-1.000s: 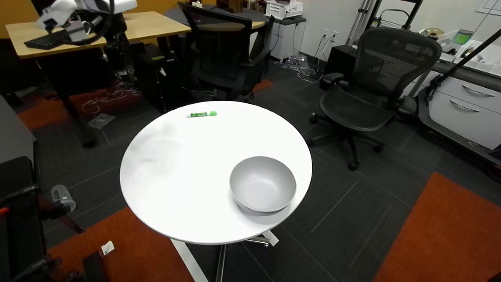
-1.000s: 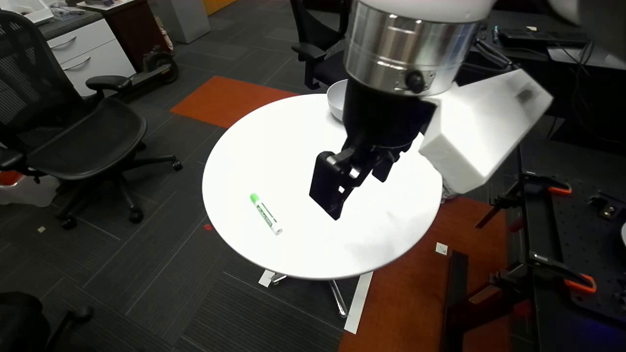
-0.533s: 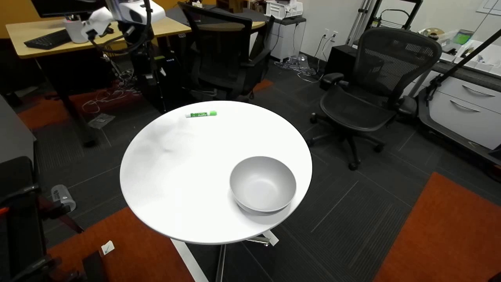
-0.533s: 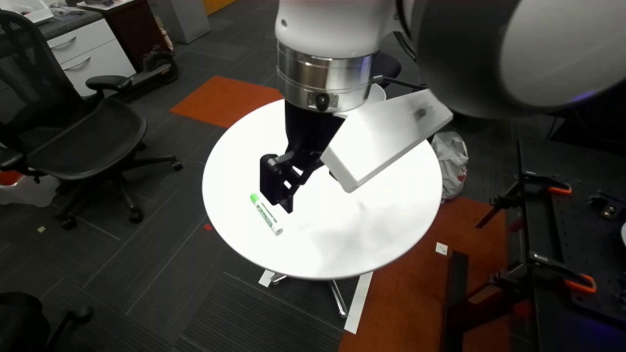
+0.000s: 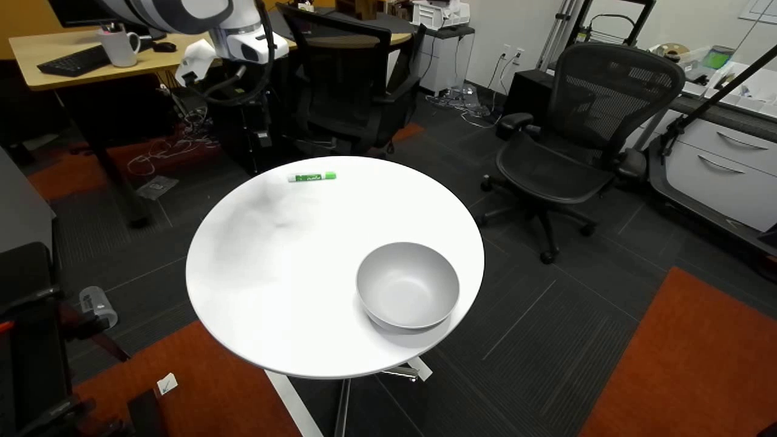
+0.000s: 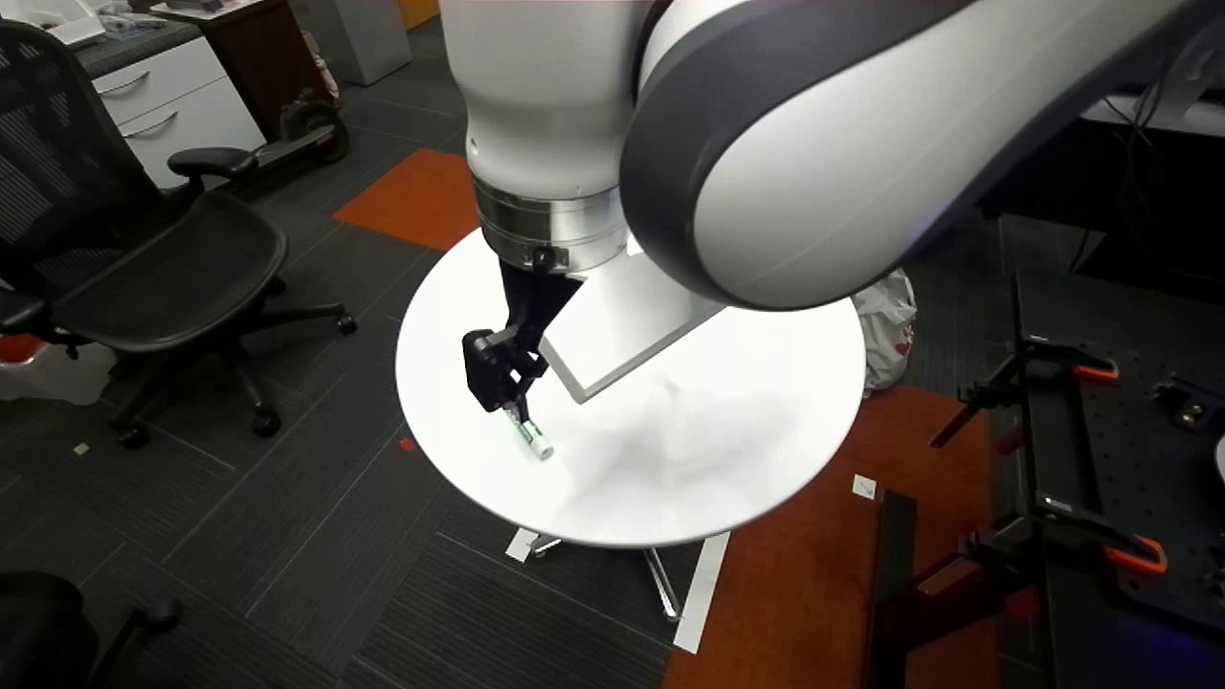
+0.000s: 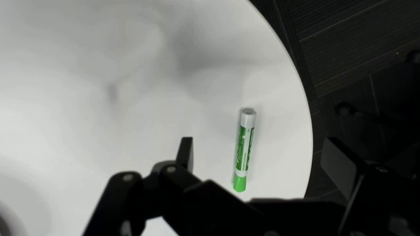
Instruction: Put the green marker inside the grey bowl
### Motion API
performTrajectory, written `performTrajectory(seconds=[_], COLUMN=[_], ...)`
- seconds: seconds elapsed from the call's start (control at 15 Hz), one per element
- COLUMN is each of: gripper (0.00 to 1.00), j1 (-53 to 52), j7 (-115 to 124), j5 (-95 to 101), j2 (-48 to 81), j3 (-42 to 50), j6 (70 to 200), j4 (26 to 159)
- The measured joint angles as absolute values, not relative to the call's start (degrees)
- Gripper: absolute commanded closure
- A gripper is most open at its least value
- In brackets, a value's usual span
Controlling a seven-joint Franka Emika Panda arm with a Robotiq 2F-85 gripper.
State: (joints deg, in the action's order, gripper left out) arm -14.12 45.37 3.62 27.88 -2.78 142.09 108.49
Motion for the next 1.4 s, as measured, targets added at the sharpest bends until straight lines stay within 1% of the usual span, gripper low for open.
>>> performTrajectory(seconds=[0.6, 1.4], gripper=[0.0, 0.0], j1=[-15.9, -17.4], j7=[45.4, 45.5], j5=[3.8, 3.6], j2=[39.3, 51.6], j3=[1.4, 2.9], j6=[142.1, 139.9], j4=[97.6, 85.1])
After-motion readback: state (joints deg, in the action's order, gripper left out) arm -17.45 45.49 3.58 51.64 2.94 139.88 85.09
